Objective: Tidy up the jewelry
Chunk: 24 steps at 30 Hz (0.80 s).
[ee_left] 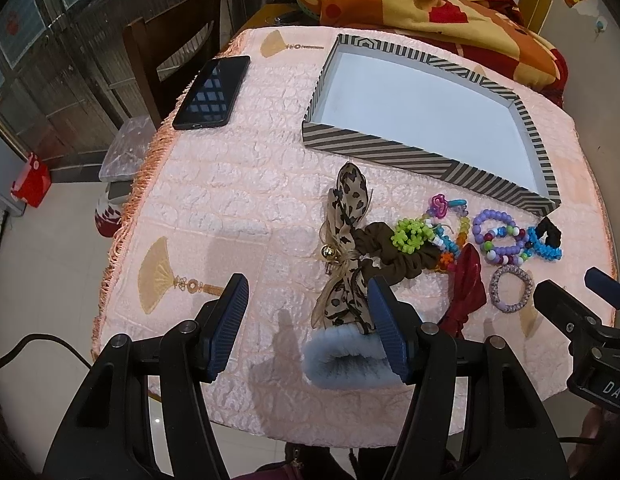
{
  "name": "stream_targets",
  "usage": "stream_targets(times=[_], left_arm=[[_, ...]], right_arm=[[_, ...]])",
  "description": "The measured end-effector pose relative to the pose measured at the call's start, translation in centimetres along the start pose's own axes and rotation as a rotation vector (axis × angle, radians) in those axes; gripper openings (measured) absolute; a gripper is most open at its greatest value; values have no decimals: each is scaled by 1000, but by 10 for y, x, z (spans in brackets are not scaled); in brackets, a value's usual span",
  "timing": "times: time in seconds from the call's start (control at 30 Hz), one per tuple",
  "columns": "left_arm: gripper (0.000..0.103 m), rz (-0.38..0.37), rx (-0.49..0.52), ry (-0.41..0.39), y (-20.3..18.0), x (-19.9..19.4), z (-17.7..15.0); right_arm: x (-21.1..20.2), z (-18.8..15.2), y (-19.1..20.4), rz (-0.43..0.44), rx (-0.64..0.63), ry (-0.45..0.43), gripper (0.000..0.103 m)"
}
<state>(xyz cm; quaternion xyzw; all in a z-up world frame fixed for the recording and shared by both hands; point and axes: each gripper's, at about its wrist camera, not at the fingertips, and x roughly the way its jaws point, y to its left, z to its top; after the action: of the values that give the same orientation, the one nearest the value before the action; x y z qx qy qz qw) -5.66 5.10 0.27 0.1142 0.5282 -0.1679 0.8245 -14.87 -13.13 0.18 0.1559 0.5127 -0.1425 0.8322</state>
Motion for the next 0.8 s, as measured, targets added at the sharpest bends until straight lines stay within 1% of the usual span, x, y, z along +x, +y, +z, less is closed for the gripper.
stream_targets(times=[0.37, 0.8], left_arm=[[62, -4, -8, 20, 3, 5, 1], [62, -4, -14, 26, 4, 5, 3]], right_arm=[[6, 0, 3, 3, -8, 24, 103], [9, 1, 6, 1, -17, 37, 103]])
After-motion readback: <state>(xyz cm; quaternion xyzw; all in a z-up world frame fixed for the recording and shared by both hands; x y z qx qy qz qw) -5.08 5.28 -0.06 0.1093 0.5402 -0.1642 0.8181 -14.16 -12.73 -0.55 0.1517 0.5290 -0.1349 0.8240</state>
